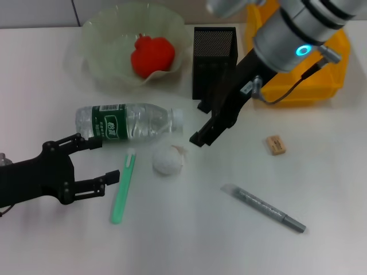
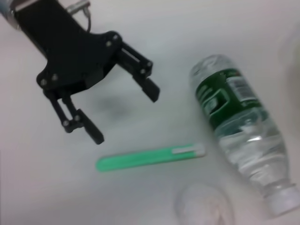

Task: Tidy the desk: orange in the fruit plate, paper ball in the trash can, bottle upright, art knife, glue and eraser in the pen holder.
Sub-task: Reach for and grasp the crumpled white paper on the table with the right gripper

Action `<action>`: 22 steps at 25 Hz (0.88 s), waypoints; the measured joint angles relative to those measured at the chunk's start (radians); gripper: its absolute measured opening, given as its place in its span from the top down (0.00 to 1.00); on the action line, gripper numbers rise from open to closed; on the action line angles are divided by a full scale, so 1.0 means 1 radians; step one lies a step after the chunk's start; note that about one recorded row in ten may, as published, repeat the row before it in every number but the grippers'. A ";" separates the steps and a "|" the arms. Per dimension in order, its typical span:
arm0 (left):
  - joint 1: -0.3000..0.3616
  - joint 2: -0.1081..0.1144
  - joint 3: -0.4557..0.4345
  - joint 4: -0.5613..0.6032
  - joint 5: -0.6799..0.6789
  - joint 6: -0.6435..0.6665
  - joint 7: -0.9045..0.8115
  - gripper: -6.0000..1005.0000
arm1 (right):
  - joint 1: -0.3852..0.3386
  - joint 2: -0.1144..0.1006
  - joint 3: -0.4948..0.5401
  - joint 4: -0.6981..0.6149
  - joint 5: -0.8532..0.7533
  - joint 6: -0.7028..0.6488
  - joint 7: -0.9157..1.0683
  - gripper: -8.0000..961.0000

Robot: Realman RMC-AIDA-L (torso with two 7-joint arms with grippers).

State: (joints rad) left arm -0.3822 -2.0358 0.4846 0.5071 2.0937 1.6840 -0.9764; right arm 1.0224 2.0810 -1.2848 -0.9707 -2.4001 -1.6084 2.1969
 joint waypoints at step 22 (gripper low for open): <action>0.003 -0.011 -0.004 -0.001 0.000 -0.004 -0.007 0.16 | 0.022 0.011 -0.387 0.116 0.136 0.281 0.018 0.28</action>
State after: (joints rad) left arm -0.3794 -2.0464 0.4803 0.5062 2.0935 1.6805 -0.9834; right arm 1.0448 2.0923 -1.6713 -0.8546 -2.2642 -1.3274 2.2150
